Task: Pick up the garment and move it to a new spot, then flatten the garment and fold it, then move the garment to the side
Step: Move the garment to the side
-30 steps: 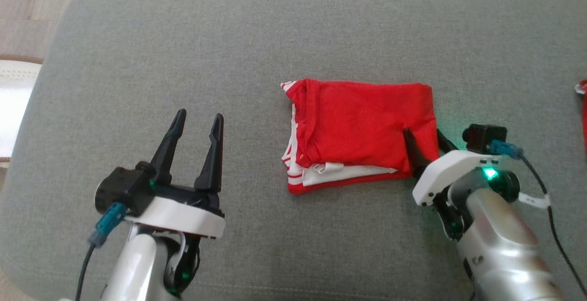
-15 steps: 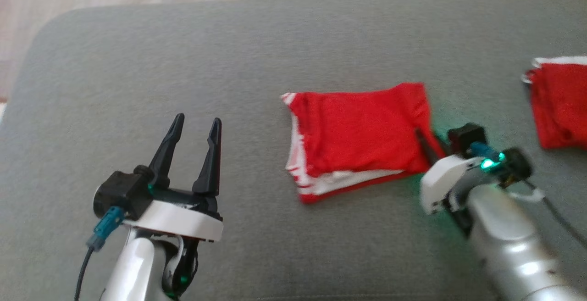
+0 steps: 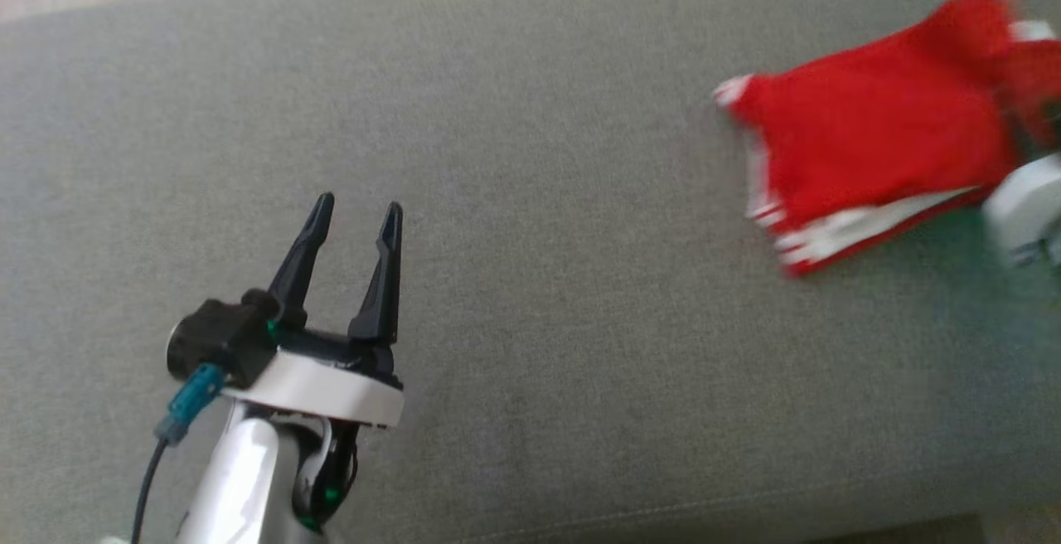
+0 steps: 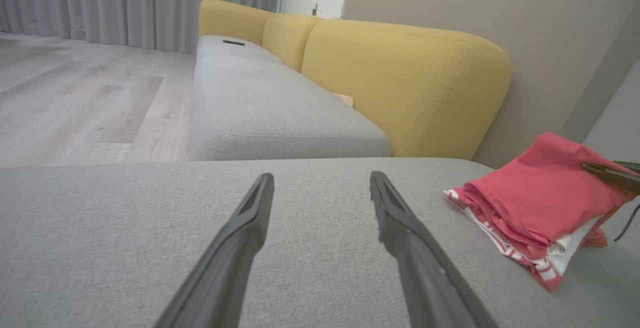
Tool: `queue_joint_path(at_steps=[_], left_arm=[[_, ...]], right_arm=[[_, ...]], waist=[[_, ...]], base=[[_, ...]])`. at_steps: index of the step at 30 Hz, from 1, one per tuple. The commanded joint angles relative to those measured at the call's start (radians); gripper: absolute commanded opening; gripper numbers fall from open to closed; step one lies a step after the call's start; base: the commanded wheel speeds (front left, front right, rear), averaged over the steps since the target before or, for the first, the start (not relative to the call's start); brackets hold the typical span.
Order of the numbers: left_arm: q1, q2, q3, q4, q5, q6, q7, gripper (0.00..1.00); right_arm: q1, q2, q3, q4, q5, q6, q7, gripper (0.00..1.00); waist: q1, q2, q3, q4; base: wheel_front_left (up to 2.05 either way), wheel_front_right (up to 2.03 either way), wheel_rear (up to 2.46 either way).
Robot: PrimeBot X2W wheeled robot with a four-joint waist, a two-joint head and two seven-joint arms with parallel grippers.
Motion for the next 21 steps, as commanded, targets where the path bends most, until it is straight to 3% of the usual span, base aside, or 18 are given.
queue_joint_path(at_steps=[1,9,21], left_arm=[[-0.057,0.007,0.025,-0.04,0.011,-0.005,-0.005,1.0],[-0.097,0.007,0.023,-0.035,0.013,-0.012,-0.005,1.0],[-0.119,0.007,0.029,-0.027,0.02,-0.018,-0.005,1.0]], right_arm=[[-0.038,-0.049,-0.016,-0.032,-0.003,-0.001,0.011,0.0],[-0.047,-0.163,-0.161,-0.018,-0.07,-0.001,0.097,0.0],[-0.011,-0.125,-0.298,-0.031,-0.132,-0.001,0.159,0.0]], waist=[[0.0,0.0,0.031,-0.008],[0.0,0.0,0.099,0.01],[0.0,0.0,0.142,0.013]], base=[[0.0,0.0,0.0],[0.0,0.0,0.0],[0.0,0.0,0.0]])
